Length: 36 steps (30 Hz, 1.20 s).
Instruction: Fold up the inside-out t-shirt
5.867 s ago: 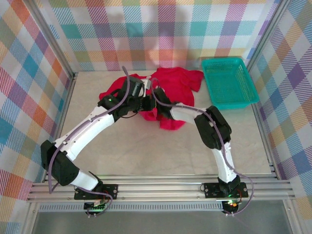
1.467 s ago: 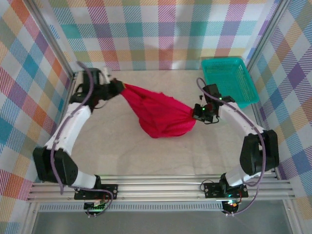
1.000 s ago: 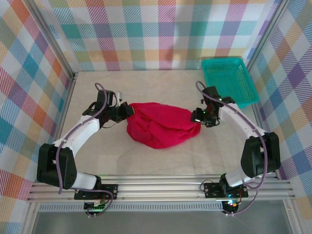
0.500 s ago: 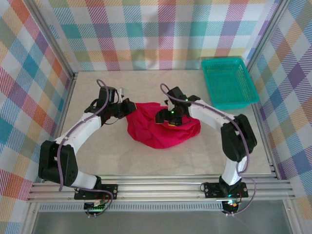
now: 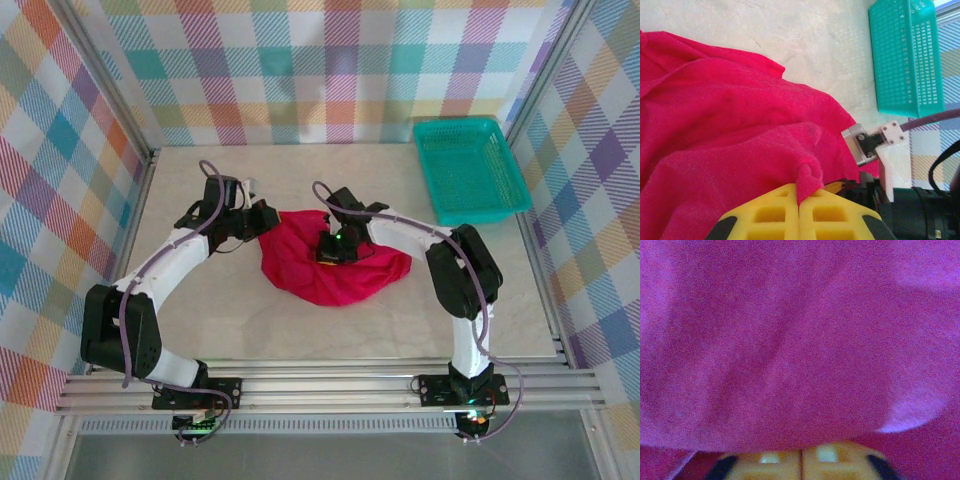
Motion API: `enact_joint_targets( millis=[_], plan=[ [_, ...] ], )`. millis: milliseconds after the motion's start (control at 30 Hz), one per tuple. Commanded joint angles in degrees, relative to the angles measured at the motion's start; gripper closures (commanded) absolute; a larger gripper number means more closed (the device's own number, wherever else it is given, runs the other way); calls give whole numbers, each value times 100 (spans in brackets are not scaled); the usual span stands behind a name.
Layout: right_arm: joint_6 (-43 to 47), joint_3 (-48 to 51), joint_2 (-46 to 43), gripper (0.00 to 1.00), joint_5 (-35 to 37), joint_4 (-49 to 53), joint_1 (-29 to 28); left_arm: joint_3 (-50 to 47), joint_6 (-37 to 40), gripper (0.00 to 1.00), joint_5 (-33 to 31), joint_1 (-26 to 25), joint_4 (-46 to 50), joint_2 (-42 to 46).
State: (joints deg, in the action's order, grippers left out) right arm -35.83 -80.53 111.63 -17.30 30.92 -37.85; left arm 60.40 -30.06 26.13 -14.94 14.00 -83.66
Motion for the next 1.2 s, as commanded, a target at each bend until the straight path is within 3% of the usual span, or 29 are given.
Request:
enact_joint_targets(
  millis=[0,200,367,500,700,733,767,833,1000,1167],
  plan=[
    [188,-335,-454,100,248,538,93,340,285,100,-174,16,456,-83],
    [799,-70,-2029,100,99,1349,868,476,457,100,-275,608,646,-294],
    [1147,478,-3490,100,60,1735,2150,461,440,100,-231,1089,629,-508],
    [1308,979,-3623,100,-60,1609,2675,193,174,100,29,1018,244,-607],
    [1079,1662,-2969,100,654,1367,2658,-290,-31,100,-161,471,-297,-543],
    [1078,1617,-2921,78,706,1449,2615,-321,-28,100,-193,285,-326,-493],
    [1080,1515,-2923,62,813,1565,2538,-329,10,100,-253,108,-328,-441],
    [1054,1191,-3059,50,1106,1755,2272,-332,117,100,-484,-316,-285,-296],
    [964,396,-3033,53,1178,1794,1466,-479,54,100,-738,-598,-303,23],
    [907,105,-2128,61,711,1044,914,-551,64,100,-741,-598,-213,130]
  ],
)
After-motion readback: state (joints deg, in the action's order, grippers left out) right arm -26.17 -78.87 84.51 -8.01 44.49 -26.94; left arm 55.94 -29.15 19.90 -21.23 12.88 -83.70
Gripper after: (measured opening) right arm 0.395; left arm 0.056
